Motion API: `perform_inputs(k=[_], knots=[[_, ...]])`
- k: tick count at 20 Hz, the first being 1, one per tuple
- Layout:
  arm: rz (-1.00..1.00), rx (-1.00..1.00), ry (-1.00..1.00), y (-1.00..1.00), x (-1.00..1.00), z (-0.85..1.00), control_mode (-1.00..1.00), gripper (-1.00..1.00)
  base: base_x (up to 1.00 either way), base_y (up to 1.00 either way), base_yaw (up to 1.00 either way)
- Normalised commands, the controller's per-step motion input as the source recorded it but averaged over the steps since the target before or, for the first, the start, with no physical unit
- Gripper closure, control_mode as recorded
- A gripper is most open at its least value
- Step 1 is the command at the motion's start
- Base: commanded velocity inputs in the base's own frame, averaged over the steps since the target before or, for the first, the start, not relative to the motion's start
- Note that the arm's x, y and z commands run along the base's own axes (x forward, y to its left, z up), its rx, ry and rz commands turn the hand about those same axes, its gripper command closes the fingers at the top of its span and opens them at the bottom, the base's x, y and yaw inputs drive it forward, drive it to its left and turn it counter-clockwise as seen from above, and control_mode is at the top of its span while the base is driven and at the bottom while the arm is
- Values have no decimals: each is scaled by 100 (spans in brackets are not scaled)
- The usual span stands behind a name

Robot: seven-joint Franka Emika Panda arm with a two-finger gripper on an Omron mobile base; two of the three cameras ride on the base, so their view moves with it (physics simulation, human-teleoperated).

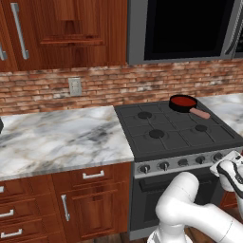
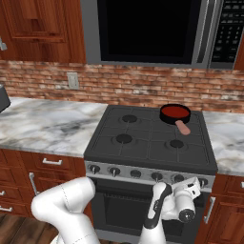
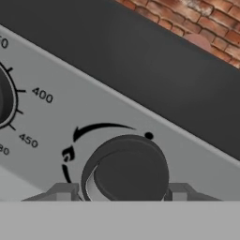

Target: Wait until the marinara sauce is simmered to a deep red color and then turn off the stove.

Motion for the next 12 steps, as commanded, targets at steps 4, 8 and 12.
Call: perform_inputs(k=[4,8,12], knots=[[0,0,0,0,0,0,-100,100,0,0,0],[0,0,0,0,0,0,-100,100,0,0,0],[0,0,0,0,0,0,-100,100,0,0,0]])
